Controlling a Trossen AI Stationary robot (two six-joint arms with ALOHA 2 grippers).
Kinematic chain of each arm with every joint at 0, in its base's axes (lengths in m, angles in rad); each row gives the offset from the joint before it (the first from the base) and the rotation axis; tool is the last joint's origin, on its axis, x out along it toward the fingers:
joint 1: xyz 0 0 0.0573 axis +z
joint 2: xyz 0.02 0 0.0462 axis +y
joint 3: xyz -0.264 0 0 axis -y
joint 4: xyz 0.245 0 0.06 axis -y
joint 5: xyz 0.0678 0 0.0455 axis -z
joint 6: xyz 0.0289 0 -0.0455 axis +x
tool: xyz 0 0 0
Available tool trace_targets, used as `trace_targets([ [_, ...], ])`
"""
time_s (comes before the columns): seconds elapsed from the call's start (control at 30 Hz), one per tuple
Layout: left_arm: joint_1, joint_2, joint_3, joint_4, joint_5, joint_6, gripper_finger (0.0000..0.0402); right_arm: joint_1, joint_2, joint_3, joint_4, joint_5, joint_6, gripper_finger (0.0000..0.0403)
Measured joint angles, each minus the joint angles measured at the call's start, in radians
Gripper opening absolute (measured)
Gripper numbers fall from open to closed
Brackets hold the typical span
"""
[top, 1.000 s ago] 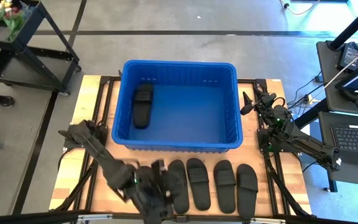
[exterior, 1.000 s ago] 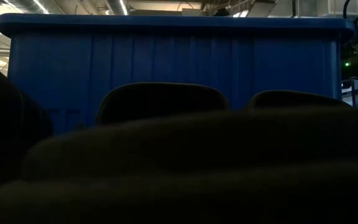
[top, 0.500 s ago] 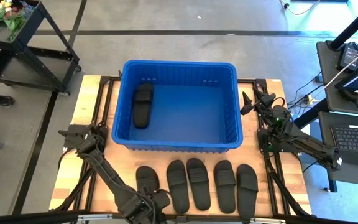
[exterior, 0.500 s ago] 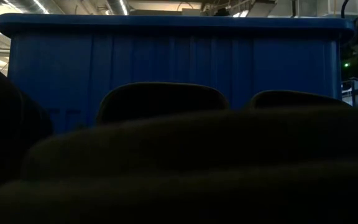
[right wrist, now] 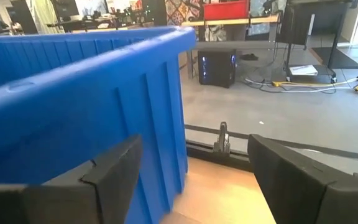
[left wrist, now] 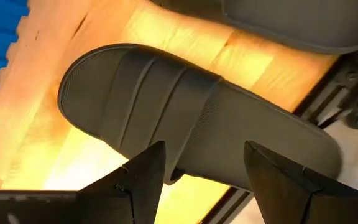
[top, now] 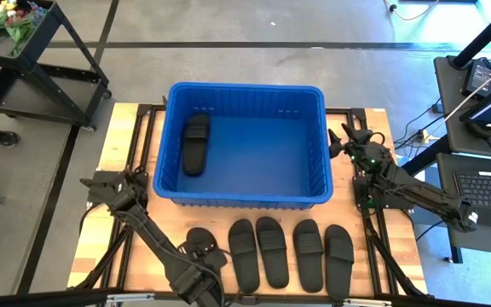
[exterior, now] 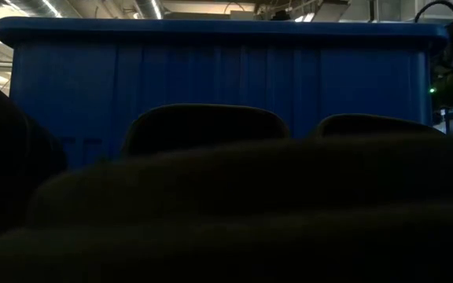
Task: Pick and place slides into bin
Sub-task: Put the black slide into the blue bin
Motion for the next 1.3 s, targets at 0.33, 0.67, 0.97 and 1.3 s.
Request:
trace_targets([
  [0.33,-0.001,0.086,-0.001,-0.041,0.031,0.002,0.021,0.0,0.014,0.0,-0.004,0.0,0.017,0.0294],
  [0.67,0.007,0.102,-0.039,-0.089,0.03,0.0,0.021,0.0,0.014,0.0,-0.004,0.0,0.015,0.0294],
  [0.97,0.018,0.103,-0.083,-0.049,-0.006,0.025,0.021,0.0,0.014,0.0,-0.004,0.0,0.013,0.0294],
  [1.3,0.021,0.103,-0.083,-0.062,-0.009,0.022,0.0207,0.0,0.014,0.0,-0.004,0.0,0.013,0.0294],
])
